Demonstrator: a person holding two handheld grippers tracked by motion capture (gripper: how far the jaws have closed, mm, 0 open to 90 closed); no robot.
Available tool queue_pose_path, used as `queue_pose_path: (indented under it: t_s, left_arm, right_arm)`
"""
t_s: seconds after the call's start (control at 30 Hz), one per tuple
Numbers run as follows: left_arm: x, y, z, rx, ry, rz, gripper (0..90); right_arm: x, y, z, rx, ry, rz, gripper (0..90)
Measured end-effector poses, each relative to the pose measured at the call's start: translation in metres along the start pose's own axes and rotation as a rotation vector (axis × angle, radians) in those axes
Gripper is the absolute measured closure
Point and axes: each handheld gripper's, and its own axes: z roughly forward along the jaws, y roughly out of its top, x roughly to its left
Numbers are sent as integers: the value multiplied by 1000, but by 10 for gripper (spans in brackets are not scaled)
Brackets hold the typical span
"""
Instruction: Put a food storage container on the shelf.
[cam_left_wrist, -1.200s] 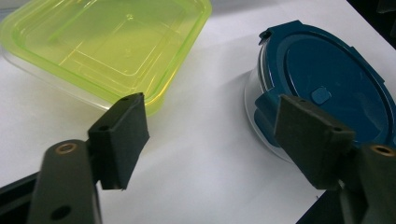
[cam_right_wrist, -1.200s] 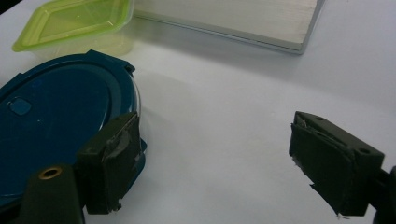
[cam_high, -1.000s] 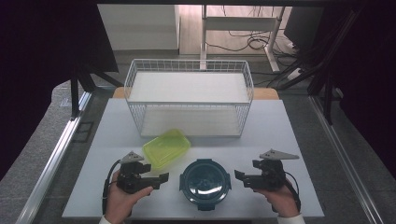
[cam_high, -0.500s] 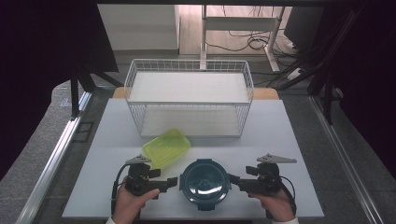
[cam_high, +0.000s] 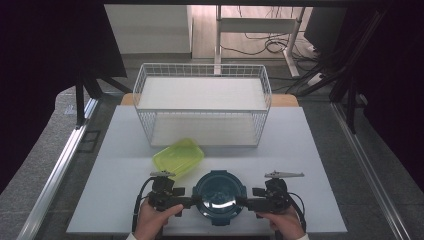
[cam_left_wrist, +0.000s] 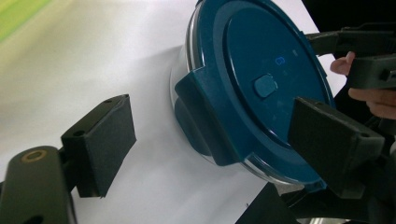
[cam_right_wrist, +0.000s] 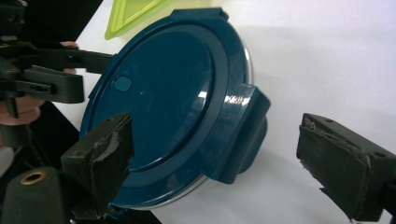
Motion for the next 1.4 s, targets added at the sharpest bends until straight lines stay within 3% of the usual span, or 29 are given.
queue_pose_path:
  t_s: [0.1, 0.53, 0.57, 0.7, 0.9, 1.1, 1.23, 1.4]
  left_arm:
    - [2, 0, 4, 10, -19, -20, 125]
    - [9, 1, 17, 30, -83, -59, 130]
    - [11, 0, 19, 35, -110, -77, 134]
    - [12, -1, 21, 37, -130, -88, 138]
    - [12, -2, 25, 53, -205, -113, 217]
    - [9, -2, 23, 48, -190, -156, 279]
    - [11, -3, 21, 31, -196, -184, 318]
    - [4, -5, 17, 11, -170, -180, 340]
  right_arm:
    - [-3, -1, 4, 5, 25, 28, 105]
    - [-7, -3, 20, 43, 61, 70, 107]
    - [-6, -3, 21, 46, 61, 72, 108]
    - [-6, -3, 23, 50, 81, 88, 114]
    - [-7, -4, 27, 52, 104, 106, 168]
    - [-10, -4, 25, 55, 111, 204, 234]
    - [-10, -4, 23, 54, 122, 217, 261]
    - [-10, -5, 20, 40, 119, 241, 292]
